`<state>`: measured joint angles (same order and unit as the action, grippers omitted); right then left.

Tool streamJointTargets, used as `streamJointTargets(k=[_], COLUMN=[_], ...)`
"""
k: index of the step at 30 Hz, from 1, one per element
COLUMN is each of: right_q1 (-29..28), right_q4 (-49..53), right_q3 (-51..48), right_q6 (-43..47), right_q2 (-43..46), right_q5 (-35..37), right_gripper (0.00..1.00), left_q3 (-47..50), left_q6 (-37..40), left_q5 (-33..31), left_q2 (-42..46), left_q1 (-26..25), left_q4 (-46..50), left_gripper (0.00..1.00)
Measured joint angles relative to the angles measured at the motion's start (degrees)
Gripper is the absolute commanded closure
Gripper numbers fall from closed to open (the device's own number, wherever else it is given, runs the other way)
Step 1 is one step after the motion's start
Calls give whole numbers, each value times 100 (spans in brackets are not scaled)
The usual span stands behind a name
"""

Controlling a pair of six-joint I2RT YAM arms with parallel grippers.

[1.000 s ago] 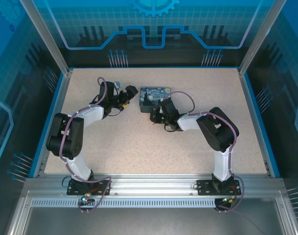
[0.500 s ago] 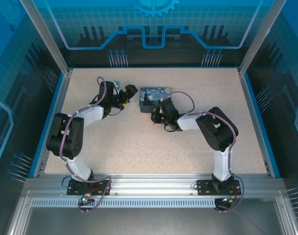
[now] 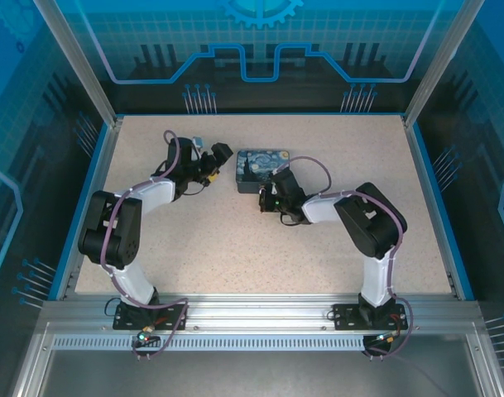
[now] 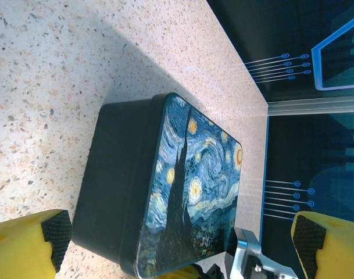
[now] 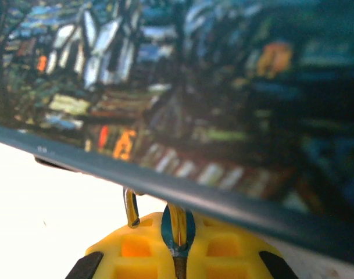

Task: Unlock the padlock with the key

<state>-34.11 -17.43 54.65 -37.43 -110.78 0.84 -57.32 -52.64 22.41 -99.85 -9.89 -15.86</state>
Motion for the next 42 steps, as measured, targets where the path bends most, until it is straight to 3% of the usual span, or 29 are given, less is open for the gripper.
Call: streamJointTargets(k=[9, 17, 28, 42], right_q1=[175, 350, 457, 693], right_q4=[785, 1296, 1178, 632], right_q3=[-334, -492, -673, -1165], right_q6=[162, 260, 72, -120], right_q2=[625, 942, 997, 1191], right_q5=[-103, -129, -382, -697], right_gripper=[100, 100, 100, 97], left_q3=[192, -140, -800, -898], left_q6=[306, 1241, 2284, 2782], left_q5=[-184, -1054, -2225, -2743], left_q2=[669, 968, 402, -57], left_q1=[-94, -782, -1285, -1683], left_q4=[407, 1545, 2430, 2785], left_gripper=[1, 1, 1, 1])
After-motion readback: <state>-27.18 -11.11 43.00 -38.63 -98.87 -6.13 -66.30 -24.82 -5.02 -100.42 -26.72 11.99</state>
